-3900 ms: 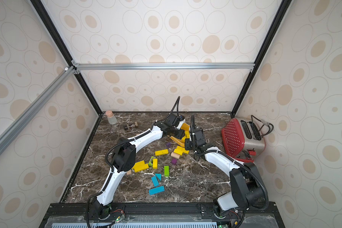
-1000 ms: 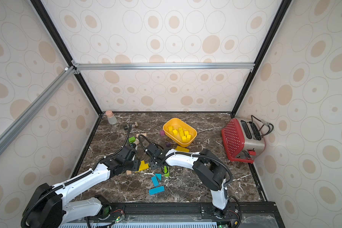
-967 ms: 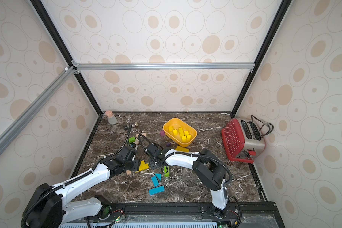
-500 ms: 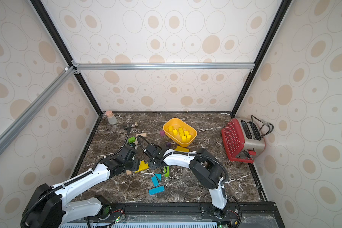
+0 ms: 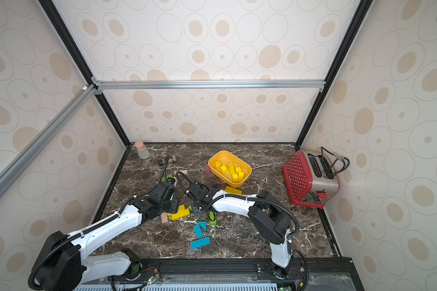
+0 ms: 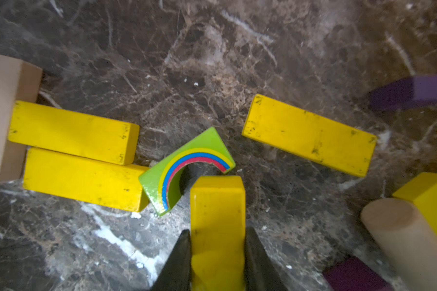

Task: Pick out the yellow building blocks
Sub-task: Pick up the building block from the center of the board.

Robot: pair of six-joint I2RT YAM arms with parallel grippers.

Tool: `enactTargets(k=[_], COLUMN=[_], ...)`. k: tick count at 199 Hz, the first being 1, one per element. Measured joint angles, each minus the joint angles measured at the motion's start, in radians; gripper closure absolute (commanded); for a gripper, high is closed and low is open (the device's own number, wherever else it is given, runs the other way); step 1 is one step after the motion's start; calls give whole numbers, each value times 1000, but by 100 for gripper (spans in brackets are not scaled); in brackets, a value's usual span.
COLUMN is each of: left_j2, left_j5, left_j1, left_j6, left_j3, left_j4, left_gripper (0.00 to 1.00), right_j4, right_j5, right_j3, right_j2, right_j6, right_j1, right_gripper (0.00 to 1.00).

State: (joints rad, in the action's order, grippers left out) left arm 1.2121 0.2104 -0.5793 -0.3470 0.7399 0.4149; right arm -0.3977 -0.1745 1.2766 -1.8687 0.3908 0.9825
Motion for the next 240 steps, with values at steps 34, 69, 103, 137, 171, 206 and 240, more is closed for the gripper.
enactTargets(k=[34, 69, 103, 137, 171, 206, 240], left_j2=[-12, -55, -76, -71, -69, -60, 1], left_j5=[39, 58, 26, -38, -81, -116, -143], left_j1=[0, 0, 0, 0, 0, 0, 0], left_j6=[112, 214, 259, 270, 272, 272, 273], left_j3=[83, 111, 118, 139, 163, 164, 195], left_j4=[-2, -8, -18, -35, -55, -64, -73], left_gripper=[35, 35, 32, 32, 32, 31, 32], right_j4=[23, 32, 32, 31, 29, 20, 24], right_j5=[-30, -66, -103, -141, -163, -173, -174], right_j3=[-11, -32, -34, -34, -34, -37, -52], right_j2=[55, 89, 110, 128, 139, 171, 224], right_j6=[-33, -42, -50, -57, -67, -79, -87], right_j1=[0, 0, -1, -6, -14, -36, -77], right_gripper=[81, 83, 84, 87, 88, 89, 89])
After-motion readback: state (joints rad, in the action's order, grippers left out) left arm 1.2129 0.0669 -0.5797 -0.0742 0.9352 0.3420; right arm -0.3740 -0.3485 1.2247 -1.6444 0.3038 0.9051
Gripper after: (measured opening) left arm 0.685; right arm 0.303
